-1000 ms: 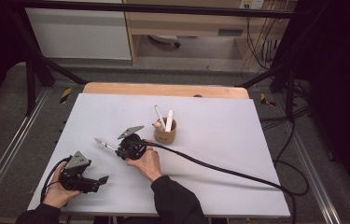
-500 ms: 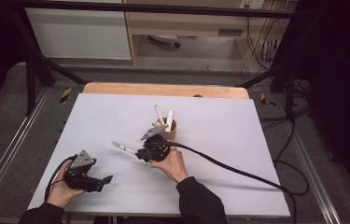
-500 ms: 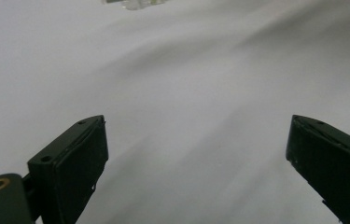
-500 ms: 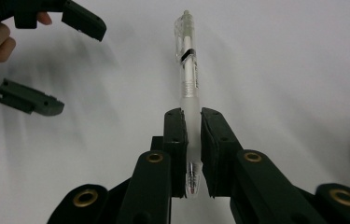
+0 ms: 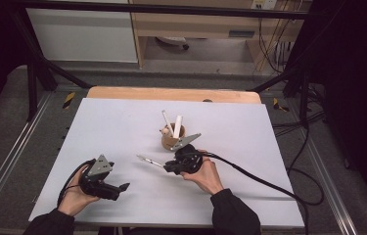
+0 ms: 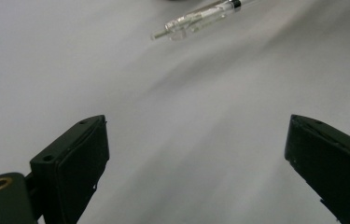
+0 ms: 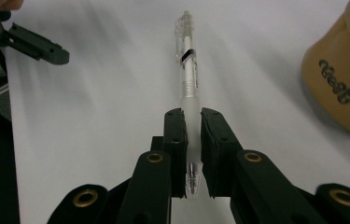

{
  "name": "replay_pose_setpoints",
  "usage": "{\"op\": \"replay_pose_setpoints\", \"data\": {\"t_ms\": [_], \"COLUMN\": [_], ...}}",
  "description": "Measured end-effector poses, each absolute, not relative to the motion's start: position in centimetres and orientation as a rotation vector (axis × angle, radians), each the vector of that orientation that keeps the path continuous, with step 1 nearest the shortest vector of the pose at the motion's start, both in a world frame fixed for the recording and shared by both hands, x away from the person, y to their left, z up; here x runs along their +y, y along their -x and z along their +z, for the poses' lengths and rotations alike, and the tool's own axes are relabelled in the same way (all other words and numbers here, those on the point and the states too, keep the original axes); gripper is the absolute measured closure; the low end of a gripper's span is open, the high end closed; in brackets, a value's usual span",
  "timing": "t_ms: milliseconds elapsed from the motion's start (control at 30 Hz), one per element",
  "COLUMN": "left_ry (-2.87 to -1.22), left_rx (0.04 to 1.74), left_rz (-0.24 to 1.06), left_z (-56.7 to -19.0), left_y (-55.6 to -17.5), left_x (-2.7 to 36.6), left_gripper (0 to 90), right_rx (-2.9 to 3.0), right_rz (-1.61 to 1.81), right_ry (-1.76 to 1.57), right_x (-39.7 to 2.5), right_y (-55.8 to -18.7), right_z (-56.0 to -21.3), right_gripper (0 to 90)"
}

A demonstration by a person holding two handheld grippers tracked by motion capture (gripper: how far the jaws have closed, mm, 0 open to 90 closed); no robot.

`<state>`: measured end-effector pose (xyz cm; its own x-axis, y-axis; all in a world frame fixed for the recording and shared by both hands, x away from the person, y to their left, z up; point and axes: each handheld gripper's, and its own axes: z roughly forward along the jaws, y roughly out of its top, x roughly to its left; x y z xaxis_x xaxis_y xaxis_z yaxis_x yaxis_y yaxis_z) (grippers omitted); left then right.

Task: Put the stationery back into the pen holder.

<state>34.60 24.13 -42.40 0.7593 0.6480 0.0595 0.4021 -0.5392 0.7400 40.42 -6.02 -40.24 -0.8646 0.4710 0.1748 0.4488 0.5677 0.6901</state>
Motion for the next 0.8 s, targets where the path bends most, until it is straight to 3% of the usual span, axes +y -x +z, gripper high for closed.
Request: {"op": "replay_pose_setpoints", "data": {"t_ms": [500,800], "left_ry": [-2.358,-2.443], "left_rx": [0.490,0.305], "left_rz": [0.499,0.584], "left_z": [-40.6,-40.5], "left_y": [-35.3,-35.1], "left_x": [17.0,13.2], "left_gripper": [4.9,9.8], "right_rx": [2.795,2.814], "right_rz": [1.169,1.183], "right_ry": [-0.806,-0.782], "right_x": [-9.6,-9.8], "right_y": [-38.9,-38.6], "right_z": [-39.6,-39.0], "right_gripper": [81.2,81.2]}}
